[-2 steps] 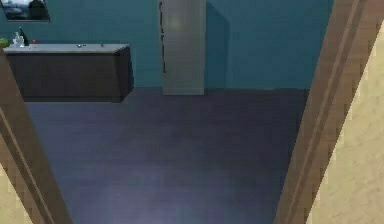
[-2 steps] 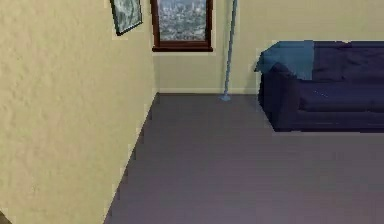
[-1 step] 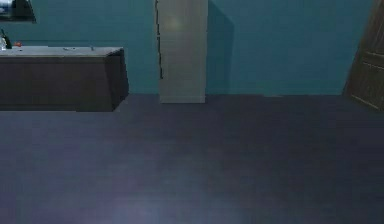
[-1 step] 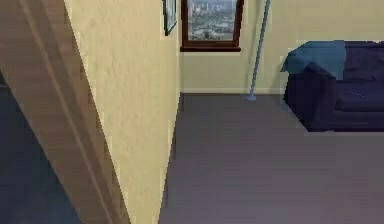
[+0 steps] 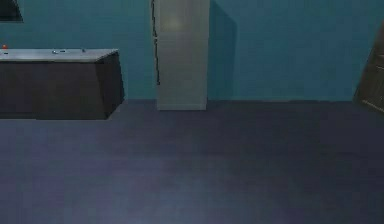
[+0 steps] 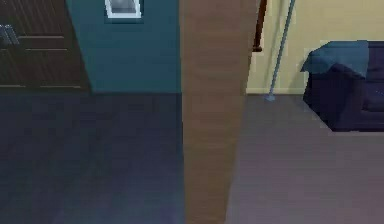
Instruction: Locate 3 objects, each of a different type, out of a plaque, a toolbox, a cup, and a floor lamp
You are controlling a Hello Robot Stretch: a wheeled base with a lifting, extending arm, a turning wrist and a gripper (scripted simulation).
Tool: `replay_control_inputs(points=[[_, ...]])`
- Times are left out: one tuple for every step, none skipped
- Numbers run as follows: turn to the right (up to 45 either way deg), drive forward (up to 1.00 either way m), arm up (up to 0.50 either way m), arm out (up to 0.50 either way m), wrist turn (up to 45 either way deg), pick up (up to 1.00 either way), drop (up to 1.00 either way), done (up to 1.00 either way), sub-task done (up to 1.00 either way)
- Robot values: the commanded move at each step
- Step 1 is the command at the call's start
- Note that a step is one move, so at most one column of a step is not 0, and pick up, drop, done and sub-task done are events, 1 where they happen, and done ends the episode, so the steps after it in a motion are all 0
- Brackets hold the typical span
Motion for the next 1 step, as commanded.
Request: replay_control_inputs(points=[[-45.0, 0.0, 0.0, 0.0, 0.0, 0.0, 0.0, 0.0, 0.0]])
